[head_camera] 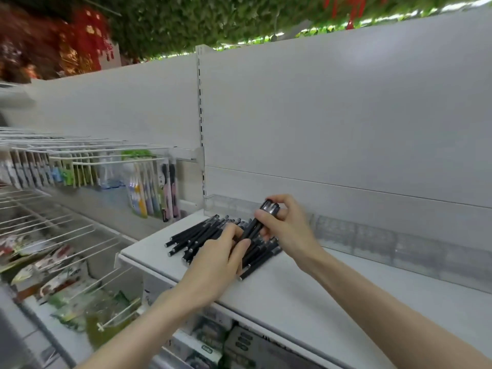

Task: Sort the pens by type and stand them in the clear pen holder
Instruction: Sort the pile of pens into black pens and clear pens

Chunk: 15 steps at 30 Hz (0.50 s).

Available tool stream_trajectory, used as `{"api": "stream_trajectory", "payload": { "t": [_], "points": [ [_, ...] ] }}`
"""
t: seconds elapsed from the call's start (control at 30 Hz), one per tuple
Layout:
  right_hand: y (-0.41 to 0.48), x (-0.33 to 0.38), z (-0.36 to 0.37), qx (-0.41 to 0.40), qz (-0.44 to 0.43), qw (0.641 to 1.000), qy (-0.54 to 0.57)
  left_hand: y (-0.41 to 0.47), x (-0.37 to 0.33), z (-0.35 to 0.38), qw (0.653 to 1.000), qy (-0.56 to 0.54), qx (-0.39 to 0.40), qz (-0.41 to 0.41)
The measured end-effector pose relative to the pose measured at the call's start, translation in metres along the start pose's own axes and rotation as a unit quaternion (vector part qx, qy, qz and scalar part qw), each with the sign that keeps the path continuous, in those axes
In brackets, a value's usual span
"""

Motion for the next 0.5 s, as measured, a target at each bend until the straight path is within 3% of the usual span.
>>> {"api": "stream_trajectory", "payload": {
  "t": [0.17,0.27,0.4,0.5],
  "points": [
    [0.068,-0.037,0.027,-0.004,0.023,0.998,-0.053,0.046,0.055,-0.025,0.994,0.112,-0.001,0.017],
    [0.094,-0.058,0.034,-0.007,0.007,0.985,-0.172,0.065,0.091,-0.027,0.982,0.181,0.034,0.031],
    [0.103,-0.072,0.041,0.000,0.014,0.921,-0.389,0.085,0.124,-0.033,0.979,0.139,0.146,0.020],
    [0.096,-0.074,0.046,-0.018,0.055,0.873,-0.484,0.091,0.135,-0.025,0.956,0.140,0.256,0.026]
  ]
}}
Point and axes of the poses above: each hand's wrist, its own y-axis towards the middle knuckle, its own z-axis out of the palm, x = y × z, the point moved 5 cm from there along y, towards the middle knuckle, and after that the axes turned 6 degrees about x, right-handed, at the moved point
